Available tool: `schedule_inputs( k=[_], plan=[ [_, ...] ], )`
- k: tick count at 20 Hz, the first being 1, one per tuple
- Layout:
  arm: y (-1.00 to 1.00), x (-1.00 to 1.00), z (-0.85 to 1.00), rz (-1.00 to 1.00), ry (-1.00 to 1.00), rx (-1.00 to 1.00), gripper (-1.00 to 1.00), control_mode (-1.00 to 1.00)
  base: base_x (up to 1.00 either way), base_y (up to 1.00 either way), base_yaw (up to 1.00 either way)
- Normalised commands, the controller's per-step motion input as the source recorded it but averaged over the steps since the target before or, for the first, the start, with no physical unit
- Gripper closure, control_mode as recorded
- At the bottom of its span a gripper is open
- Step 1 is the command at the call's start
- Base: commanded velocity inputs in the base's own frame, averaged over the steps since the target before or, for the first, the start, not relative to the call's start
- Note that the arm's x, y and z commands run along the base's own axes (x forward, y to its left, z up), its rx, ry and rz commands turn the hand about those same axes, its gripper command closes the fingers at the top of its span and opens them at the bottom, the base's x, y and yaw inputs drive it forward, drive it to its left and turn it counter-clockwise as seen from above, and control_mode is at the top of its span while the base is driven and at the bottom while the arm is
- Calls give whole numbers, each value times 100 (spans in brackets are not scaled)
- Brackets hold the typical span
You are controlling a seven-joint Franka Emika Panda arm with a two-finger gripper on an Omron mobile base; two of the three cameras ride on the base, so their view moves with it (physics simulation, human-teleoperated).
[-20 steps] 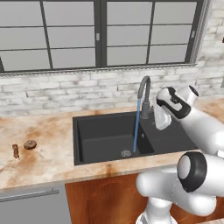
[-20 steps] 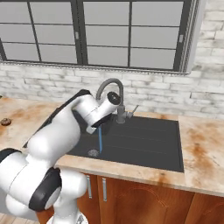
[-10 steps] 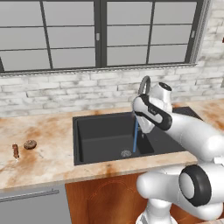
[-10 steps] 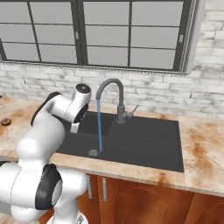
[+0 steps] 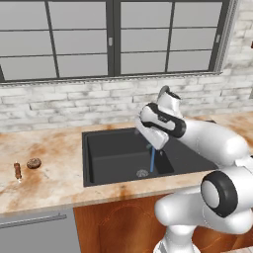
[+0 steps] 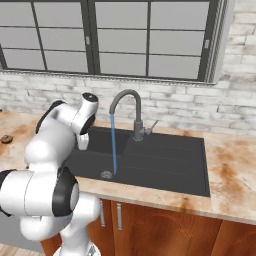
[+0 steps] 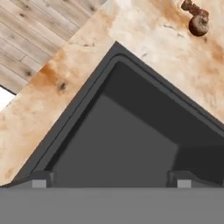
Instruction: Turn on the sink faucet. Then move the mushroom from the counter to the sink. Turn off the sink. Move the vegetable from the sink to the pot next to the stove. Finally move the pot to the front center burner.
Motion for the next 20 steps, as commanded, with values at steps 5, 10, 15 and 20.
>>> schedule_inputs(
  k=[5,10,15,20],
  plan=[
    [57,0,0,50,0,-12,-100,-100,0,0,0],
    [81,-2,0,40,-7,-18,-100,-100,0,0,0],
    [92,-10,0,30,-16,-21,-100,-100,0,0,0],
    [91,-8,0,29,-18,-20,-100,-100,0,0,0]
  ],
)
